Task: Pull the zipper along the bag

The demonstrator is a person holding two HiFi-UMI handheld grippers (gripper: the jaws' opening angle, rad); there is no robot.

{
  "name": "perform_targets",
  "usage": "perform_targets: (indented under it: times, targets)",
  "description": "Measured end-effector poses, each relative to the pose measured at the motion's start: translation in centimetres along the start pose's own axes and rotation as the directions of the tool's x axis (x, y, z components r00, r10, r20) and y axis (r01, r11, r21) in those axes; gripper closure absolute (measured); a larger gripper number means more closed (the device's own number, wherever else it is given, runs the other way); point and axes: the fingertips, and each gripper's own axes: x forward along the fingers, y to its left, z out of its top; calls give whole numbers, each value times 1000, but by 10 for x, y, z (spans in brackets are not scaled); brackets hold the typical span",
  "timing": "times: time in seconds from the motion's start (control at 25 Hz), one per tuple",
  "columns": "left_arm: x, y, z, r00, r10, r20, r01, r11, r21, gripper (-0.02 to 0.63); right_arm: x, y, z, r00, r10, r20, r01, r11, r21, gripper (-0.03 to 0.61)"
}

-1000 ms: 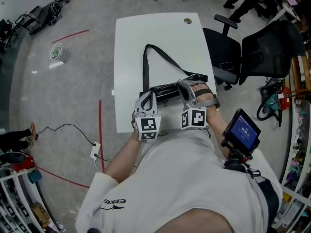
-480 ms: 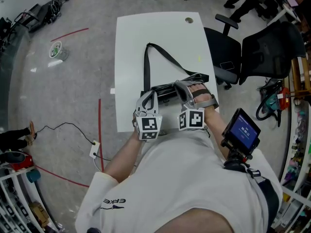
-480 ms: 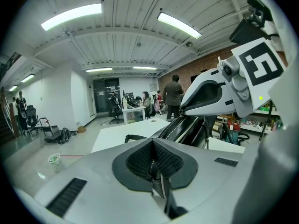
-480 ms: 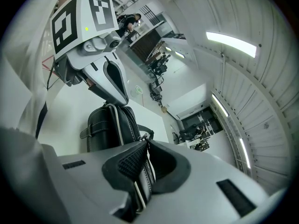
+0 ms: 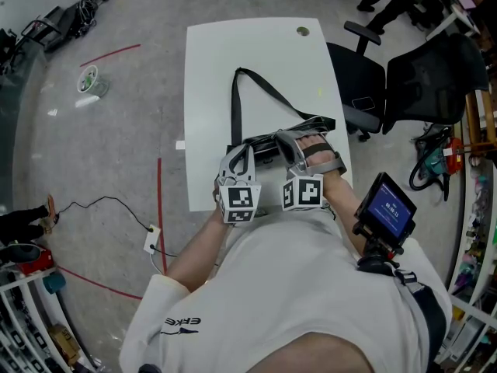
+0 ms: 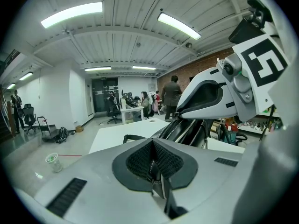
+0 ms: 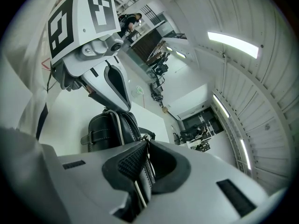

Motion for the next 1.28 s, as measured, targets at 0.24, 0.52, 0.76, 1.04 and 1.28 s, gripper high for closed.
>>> perform_targets:
  times: [0.24,0.52,0.76,1.04,1.28]
  targets:
    - [1,0,0,1000,-6,-6,6,1000,-5,612,2,1,5,1000,4,-6,-4,1000,-11,561]
    - [-4,2,9,998,-37,44,38,999,-10,612,5,1,2,1000,24,-10,-24,1000,15,561]
    - [-11,19,-12,1000,-27,12,27,999,-17,611,4,0,-3,999,23,-31,-22,998,51,561]
    - [-4,21,-57,992,-77,-99,77,997,-7,611,4,2,-1,999,19,-47,-17,999,51,561]
    - [-2,13,-55,992,-89,-88,91,996,14,612,3,3,3,998,21,-65,-19,999,28,561]
